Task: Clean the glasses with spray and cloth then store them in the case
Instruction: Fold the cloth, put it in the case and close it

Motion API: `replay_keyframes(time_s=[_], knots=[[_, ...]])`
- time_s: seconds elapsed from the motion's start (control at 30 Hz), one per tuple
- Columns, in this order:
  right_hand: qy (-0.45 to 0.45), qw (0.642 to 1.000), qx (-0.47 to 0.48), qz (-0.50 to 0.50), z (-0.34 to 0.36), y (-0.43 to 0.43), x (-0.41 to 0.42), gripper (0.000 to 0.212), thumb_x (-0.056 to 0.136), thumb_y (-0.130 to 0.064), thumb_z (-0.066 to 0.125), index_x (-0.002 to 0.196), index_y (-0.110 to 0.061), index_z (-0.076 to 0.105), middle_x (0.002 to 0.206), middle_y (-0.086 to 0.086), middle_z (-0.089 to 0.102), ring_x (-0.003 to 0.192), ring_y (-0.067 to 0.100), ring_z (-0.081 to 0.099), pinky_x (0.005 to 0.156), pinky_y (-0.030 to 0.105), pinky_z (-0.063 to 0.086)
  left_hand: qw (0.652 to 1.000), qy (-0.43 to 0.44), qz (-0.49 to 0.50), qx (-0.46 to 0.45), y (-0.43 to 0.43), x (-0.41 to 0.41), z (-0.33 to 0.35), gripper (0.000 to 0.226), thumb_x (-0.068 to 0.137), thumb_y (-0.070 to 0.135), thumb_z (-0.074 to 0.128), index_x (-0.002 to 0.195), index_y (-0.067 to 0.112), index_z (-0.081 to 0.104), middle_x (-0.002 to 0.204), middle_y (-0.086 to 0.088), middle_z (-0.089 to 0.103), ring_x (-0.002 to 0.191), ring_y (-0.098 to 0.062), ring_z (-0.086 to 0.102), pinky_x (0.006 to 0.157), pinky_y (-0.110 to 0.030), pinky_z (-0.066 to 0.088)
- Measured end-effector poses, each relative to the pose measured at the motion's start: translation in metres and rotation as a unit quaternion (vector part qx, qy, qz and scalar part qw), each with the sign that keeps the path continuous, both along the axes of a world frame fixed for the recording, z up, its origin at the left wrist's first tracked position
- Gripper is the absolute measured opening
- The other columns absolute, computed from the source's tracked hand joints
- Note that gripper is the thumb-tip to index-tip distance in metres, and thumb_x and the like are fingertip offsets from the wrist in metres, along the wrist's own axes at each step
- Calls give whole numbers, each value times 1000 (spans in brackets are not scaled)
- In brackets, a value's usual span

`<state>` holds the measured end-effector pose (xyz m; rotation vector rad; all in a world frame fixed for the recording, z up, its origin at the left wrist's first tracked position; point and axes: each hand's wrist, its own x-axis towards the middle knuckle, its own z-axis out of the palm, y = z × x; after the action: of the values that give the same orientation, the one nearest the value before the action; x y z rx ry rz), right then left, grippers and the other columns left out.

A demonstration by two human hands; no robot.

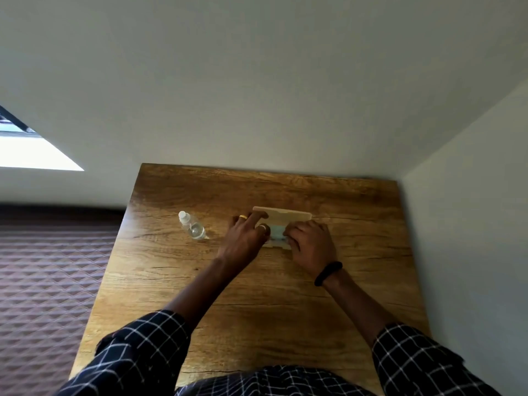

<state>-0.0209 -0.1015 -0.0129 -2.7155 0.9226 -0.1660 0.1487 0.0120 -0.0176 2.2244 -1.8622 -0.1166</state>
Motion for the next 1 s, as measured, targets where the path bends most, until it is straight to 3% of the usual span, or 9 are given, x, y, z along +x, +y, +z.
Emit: replay_keyframes(time_s=[0.43,0.67,0.83,0.93,1.0], knots=[[-5,999,-42,-12,-2,23,-11,24,82,-23,67,106,-21,70,115,-3,64,105,20,55,86,41,44,1000,14,-1,-11,23,-5,-17,37,86,32,73,118,17,67,146,-12,53,136,-33,47,100,-54,43],[0,998,-53,-19,-3,31,-9,30,76,-17,71,106,-19,70,111,-1,63,101,22,56,84,41,44,1000,24,-6,-13,27,-1,-20,44,89,26,73,129,15,59,144,-15,53,131,-36,52,101,-54,45],[4,998,-54,-20,-2,31,-9,31,77,-17,71,108,-20,69,113,-2,63,103,23,55,85,41,45,1000,17,-4,-25,30,-2,-18,46,86,26,77,127,12,63,149,-19,48,135,-38,47,104,-58,42],[2,998,-52,-19,0,30,-9,32,76,-17,73,107,-20,68,113,-1,64,104,23,56,85,42,46,998,42,14,-41,28,-4,-15,63,77,30,85,132,14,58,153,-21,39,142,-37,35,105,-61,41],[7,998,-54,-16,0,29,-9,32,76,-17,73,107,-21,68,114,-2,64,104,22,56,85,41,45,996,74,36,-33,25,-2,-13,88,71,37,87,144,17,43,161,-21,24,147,-39,26,109,-62,36]])
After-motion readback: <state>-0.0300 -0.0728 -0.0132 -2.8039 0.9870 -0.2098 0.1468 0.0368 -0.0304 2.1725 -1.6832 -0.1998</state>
